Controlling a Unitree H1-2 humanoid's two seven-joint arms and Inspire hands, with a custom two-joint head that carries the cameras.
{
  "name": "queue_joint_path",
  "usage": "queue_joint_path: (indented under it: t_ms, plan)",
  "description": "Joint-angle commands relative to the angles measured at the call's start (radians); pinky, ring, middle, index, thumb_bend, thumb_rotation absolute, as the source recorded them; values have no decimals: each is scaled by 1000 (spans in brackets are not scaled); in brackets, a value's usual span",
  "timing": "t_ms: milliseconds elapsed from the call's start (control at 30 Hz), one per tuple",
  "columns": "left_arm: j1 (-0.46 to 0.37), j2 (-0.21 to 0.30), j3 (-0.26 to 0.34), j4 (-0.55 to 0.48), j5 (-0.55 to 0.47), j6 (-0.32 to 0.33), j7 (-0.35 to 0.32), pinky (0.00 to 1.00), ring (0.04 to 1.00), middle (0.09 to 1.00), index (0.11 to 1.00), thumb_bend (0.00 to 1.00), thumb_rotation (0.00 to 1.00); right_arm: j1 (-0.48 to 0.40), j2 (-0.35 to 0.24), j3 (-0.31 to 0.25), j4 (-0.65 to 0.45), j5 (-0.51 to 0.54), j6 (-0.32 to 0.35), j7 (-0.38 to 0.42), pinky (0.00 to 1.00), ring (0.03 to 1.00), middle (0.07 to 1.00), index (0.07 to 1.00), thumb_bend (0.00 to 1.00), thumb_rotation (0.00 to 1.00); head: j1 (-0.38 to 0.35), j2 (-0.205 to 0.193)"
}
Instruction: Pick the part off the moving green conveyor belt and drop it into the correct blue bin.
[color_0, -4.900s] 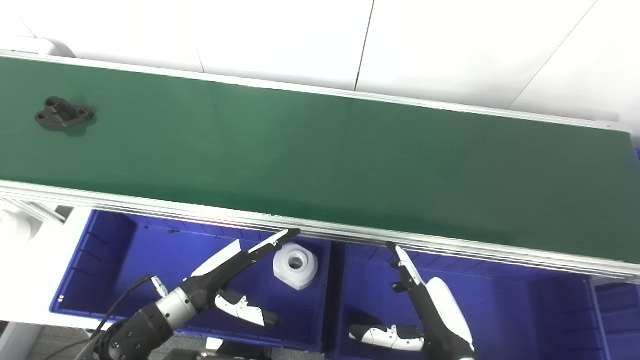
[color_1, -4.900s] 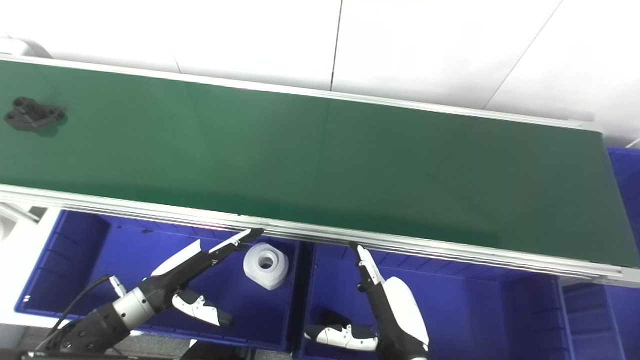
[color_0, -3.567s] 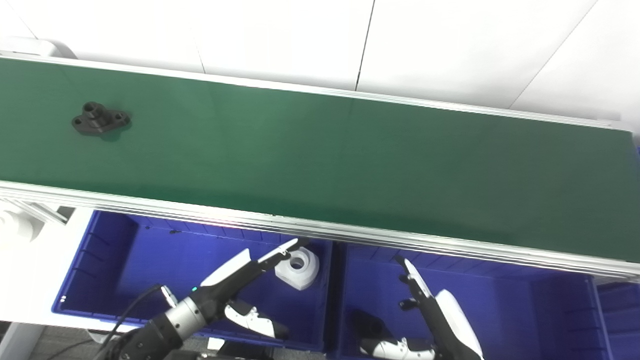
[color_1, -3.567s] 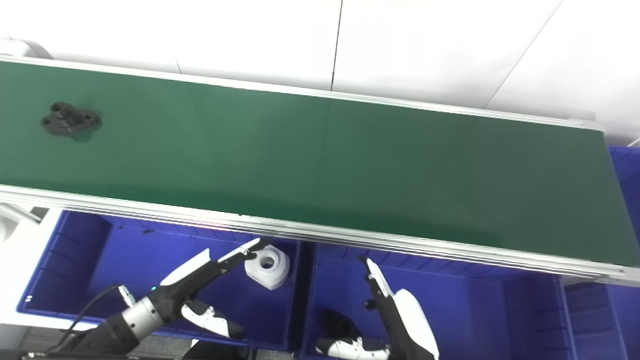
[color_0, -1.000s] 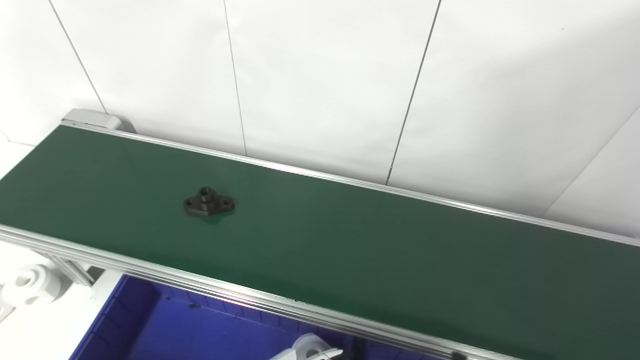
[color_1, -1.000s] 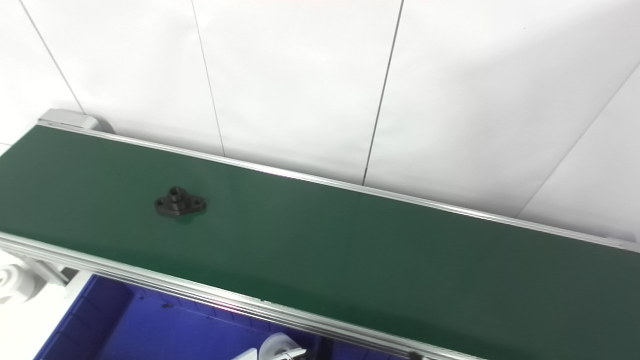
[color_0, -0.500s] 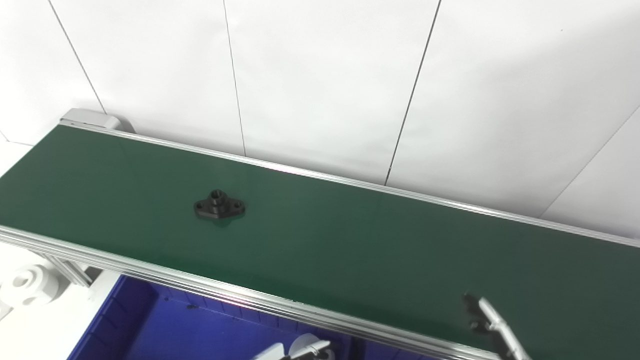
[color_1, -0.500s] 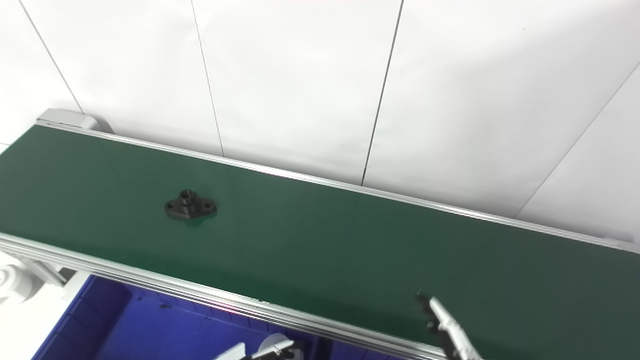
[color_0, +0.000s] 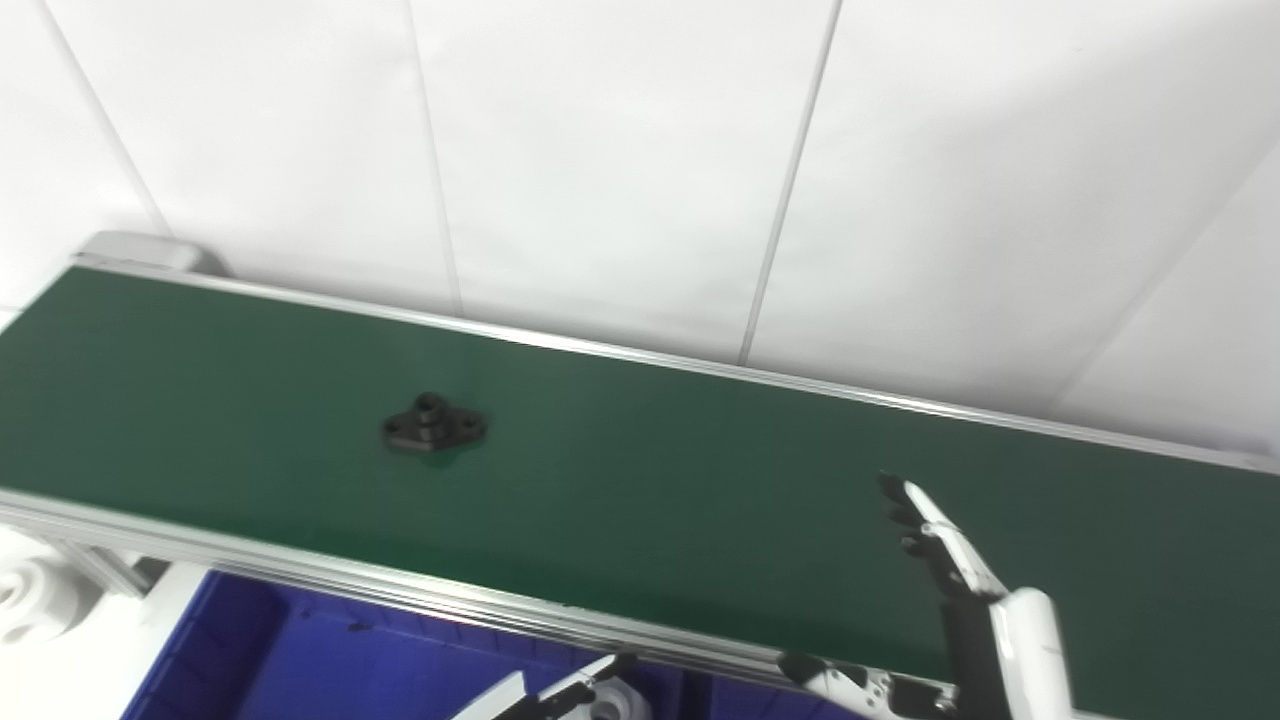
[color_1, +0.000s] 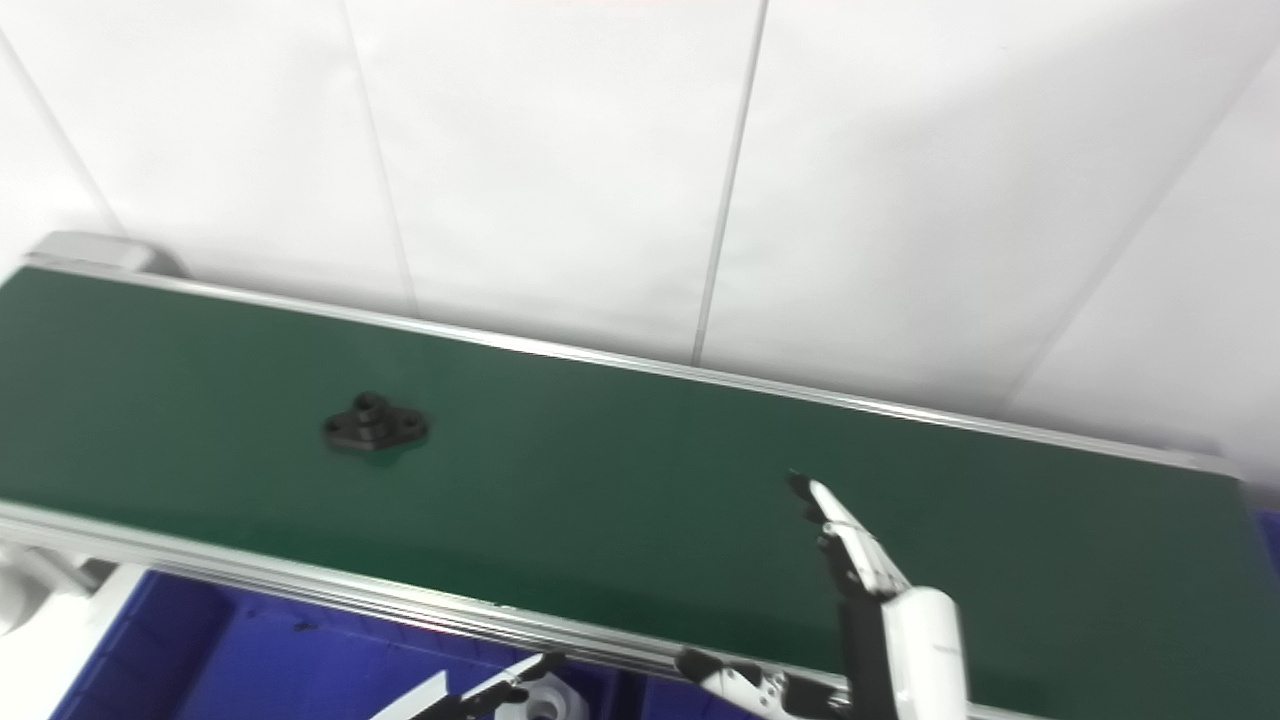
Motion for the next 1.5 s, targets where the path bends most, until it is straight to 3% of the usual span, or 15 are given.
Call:
queue_joint_path:
  t_ms: [0, 133, 333, 500, 800, 1100, 1467]
  plan:
    - [-17, 17, 9, -11, -23, -36, -5, 947, 1000, 1000, 1000, 896, 507, -23, 22, 5, -18, -19, 31, 13, 689, 789, 845, 875, 825, 481, -19, 10]
    - [-20, 26, 19, -15, -42, -36, -22, 968, 1000, 1000, 1000, 888, 498, -40, 55, 12, -30, -69, 90, 49, 661, 782, 854, 882, 821, 503, -64, 30]
    - [-27, 33, 33, -16, -49, -36, -47, 987, 1000, 1000, 1000, 893, 550, -107, 62, 17, 26, -112, 81, 17, 645, 756, 837, 866, 805, 456, -104, 51]
    - [-25, 33, 56, -27, -55, -36, -71, 989, 1000, 1000, 1000, 877, 555, -182, 71, 14, 27, -141, 162, 88, 661, 771, 845, 868, 816, 466, -113, 94]
    - [-34, 41, 87, -32, -84, -36, -135, 960, 1000, 1000, 1000, 860, 546, -333, 64, 16, 71, -155, 244, 166, 668, 770, 833, 871, 848, 424, -105, 145]
    - [-40, 29, 107, -23, -93, -36, -160, 948, 996, 1000, 1000, 897, 559, -440, 58, 28, 140, -171, 304, 206, 666, 767, 834, 864, 861, 448, -89, 162]
    - [-18, 32, 91, -63, -40, -36, -112, 933, 990, 1000, 1000, 903, 570, -517, 18, 51, 231, -149, 295, 215, 660, 764, 830, 861, 858, 468, -56, 164]
